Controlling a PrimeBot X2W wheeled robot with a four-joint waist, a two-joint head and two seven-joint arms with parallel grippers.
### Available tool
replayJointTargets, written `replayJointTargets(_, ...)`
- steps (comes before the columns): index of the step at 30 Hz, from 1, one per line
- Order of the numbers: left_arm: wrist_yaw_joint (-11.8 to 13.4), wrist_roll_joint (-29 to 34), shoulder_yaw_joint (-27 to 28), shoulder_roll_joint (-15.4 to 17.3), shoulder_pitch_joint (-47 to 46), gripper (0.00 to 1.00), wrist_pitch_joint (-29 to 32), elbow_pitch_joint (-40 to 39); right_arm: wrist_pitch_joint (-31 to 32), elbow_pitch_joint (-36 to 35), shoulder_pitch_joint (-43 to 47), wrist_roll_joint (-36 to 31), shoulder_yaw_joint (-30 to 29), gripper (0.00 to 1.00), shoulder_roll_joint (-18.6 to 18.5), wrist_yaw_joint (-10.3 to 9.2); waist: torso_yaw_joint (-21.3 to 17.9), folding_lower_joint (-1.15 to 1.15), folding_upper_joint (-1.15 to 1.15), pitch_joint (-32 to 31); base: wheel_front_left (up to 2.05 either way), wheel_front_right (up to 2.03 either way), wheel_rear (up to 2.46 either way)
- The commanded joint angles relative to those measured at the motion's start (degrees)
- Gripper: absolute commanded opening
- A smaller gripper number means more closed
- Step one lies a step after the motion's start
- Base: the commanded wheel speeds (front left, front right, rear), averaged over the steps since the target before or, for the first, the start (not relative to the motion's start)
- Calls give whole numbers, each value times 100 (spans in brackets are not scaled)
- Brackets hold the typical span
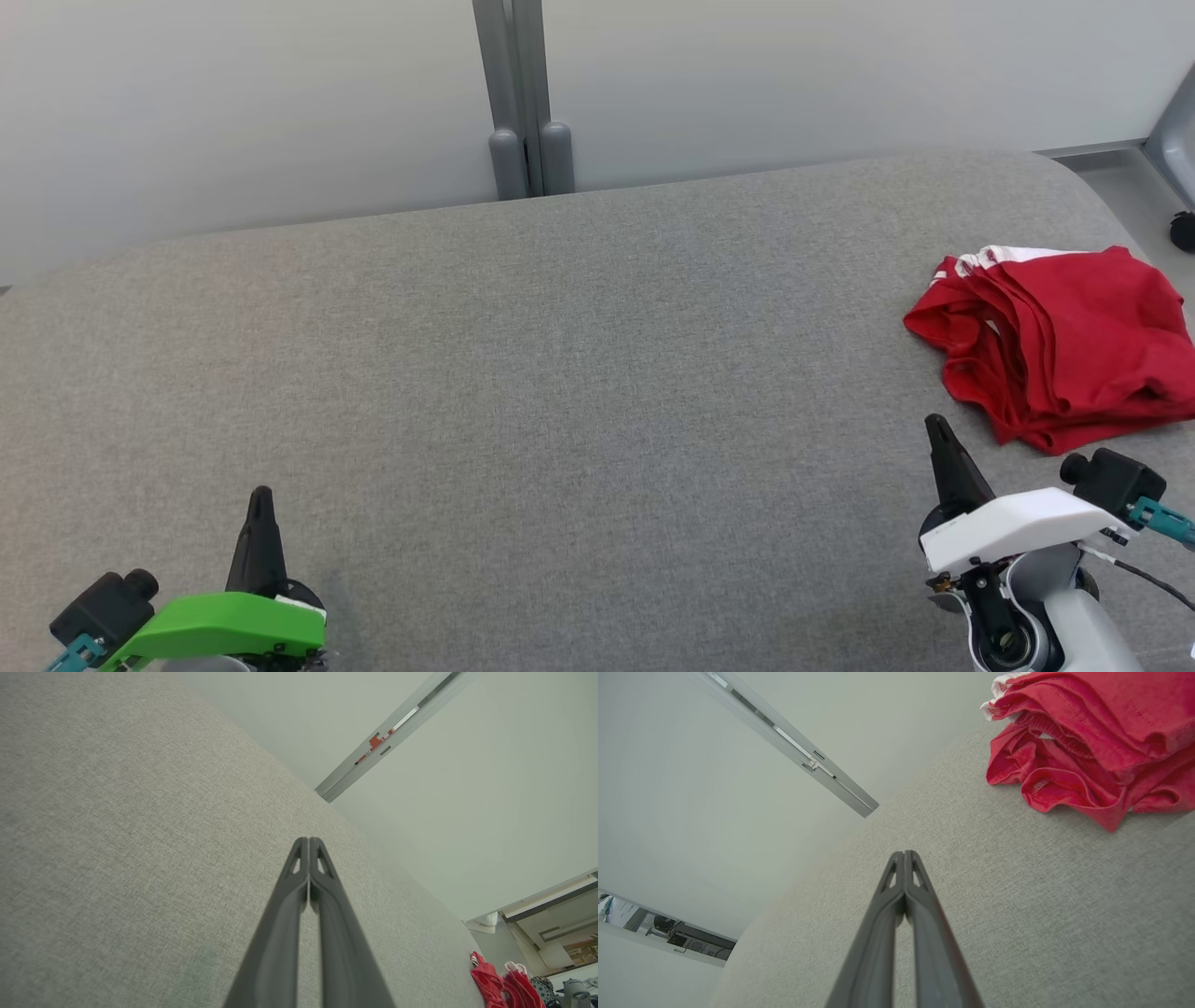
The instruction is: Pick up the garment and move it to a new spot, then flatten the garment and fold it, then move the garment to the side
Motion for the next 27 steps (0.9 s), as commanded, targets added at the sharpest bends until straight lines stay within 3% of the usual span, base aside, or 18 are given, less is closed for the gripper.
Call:
replayJointTargets(1,-42,-210,33,39,-188,0,43,-96,39,-110,-45,199,-47,0,-13,-2,5,0,0,1,0,0,0)
replayJointTargets(27,-105,-1891,155,53,-313,0,507,-153,418,-281,35,1964,-320,0,59,-2,92,0,0,17,0,0,0)
